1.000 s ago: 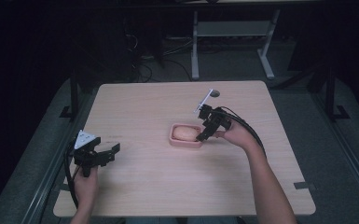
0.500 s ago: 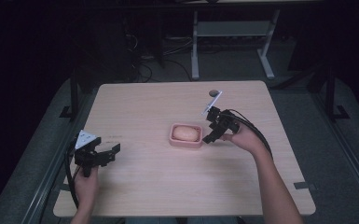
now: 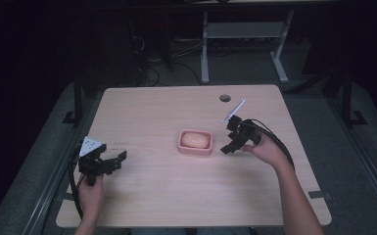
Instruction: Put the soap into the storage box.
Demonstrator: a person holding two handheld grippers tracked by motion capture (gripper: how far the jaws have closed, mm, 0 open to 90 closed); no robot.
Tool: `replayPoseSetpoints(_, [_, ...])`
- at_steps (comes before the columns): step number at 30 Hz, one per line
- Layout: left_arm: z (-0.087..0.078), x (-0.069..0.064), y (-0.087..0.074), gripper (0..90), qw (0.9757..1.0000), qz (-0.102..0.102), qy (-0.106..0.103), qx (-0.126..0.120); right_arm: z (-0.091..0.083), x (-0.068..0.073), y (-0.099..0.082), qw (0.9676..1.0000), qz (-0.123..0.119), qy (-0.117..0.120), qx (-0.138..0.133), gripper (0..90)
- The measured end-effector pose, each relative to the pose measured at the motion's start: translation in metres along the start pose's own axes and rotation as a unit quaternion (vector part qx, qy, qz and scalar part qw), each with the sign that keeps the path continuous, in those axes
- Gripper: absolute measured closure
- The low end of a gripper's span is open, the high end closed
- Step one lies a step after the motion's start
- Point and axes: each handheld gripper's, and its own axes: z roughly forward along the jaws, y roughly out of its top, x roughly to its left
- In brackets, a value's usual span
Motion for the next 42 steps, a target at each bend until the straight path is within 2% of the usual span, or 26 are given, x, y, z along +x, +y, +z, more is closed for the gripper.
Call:
replayPoseSetpoints(7, [0.001,-0.001,0.0,14.2,1.0,0.002,0.0,0.0,-0.006,0.004,-0.01,0.9999,0.001,-0.004,-0.016,27.1])
replayPoseSetpoints(11, [0.001,-0.001,0.0,14.2,1.0,0.002,0.0,0.0,-0.006,0.005,-0.018,0.9999,0.006,-0.002,-0.009,26.4])
replayPoseSetpoints(25, [0.001,-0.002,0.0,14.2,1.0,0.005,0.0,0.002,-0.009,0.007,-0.046,0.9993,0.028,-0.002,-0.023,26.5])
replayPoseSetpoints(29, [0.001,-0.003,0.0,14.2,1.0,0.006,0.0,0.001,-0.009,0.008,-0.051,0.9994,0.03,-0.003,-0.016,25.9])
replayPoseSetpoints(42, [0.002,-0.004,0.0,14.2,0.9999,0.014,-0.001,0.007,-0.012,0.013,-0.078,0.9985,0.047,0.0,-0.03,25.9])
